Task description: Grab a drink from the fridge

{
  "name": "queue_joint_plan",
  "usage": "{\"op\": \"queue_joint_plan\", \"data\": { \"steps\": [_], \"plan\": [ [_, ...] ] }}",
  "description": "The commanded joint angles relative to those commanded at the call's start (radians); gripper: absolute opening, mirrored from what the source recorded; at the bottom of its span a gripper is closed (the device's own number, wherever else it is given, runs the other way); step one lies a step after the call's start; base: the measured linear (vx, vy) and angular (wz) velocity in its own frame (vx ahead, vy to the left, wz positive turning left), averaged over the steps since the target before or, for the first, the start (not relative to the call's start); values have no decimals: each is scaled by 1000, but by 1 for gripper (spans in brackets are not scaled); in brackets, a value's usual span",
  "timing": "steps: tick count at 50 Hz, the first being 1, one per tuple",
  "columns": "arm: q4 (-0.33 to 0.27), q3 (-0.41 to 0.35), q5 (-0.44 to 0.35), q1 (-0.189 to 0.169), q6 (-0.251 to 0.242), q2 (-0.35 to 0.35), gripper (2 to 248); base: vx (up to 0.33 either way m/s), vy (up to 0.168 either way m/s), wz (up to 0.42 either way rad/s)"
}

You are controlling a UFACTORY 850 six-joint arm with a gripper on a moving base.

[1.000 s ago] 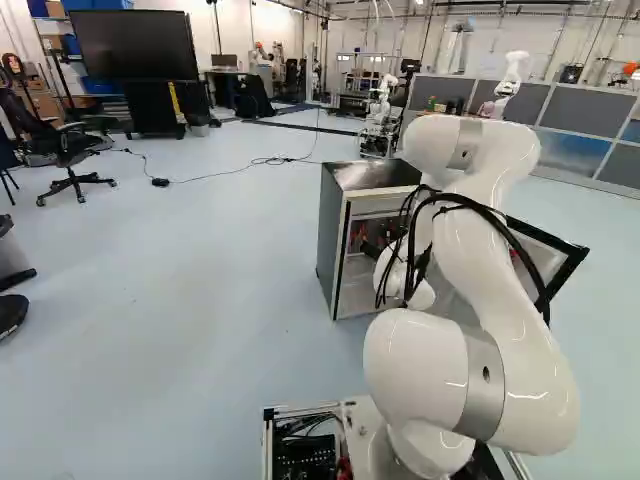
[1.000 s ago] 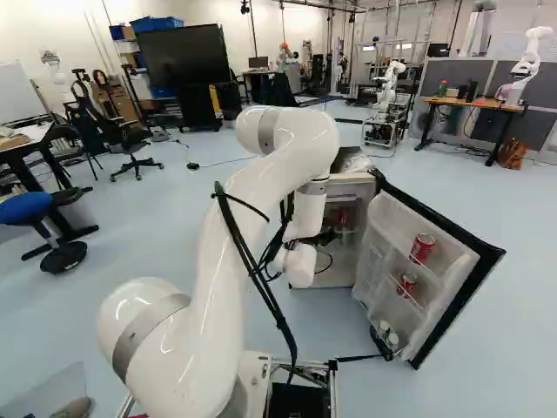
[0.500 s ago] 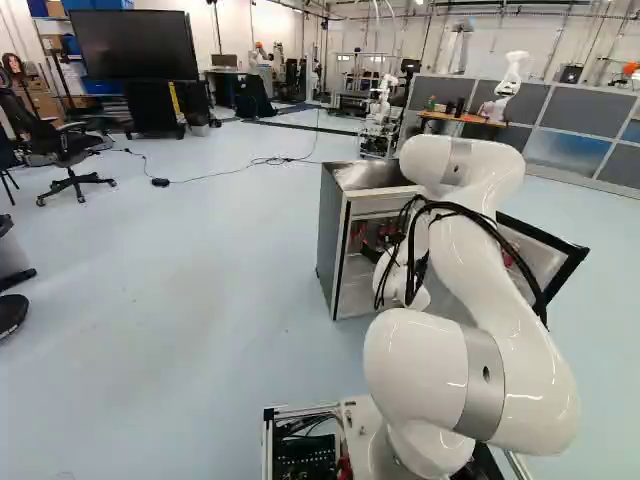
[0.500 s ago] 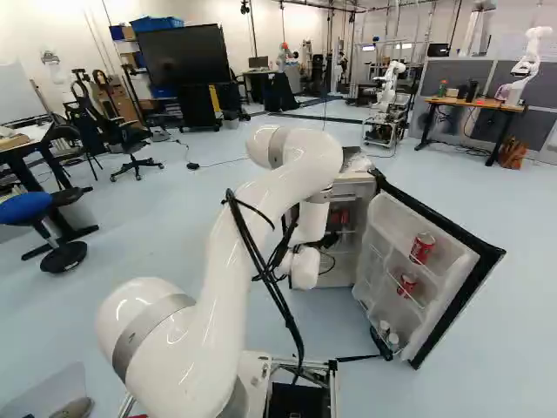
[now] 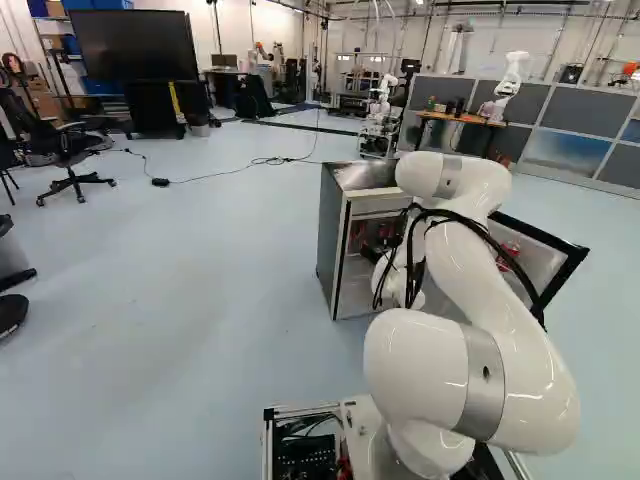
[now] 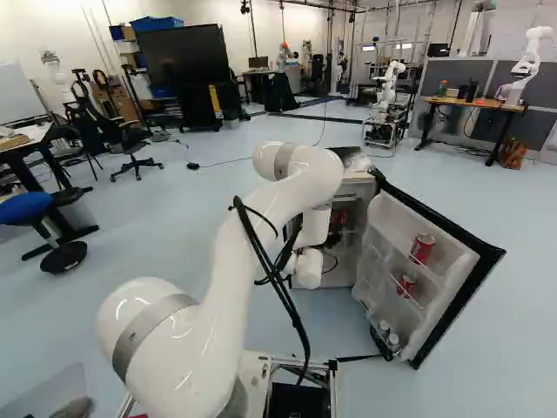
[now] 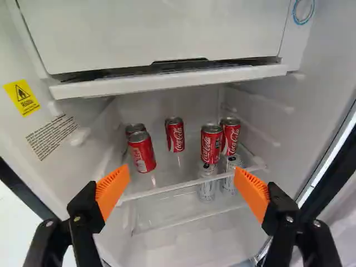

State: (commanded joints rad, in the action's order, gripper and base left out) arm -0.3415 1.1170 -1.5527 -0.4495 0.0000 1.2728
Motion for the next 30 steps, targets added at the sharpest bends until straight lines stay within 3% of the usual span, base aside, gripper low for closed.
{"op": "queue_joint_plan", "data": {
  "steps": [30],
  "plan": [
    [0, 146, 4, -3, 0, 74, 247, 0, 0, 0]
  ]
}}
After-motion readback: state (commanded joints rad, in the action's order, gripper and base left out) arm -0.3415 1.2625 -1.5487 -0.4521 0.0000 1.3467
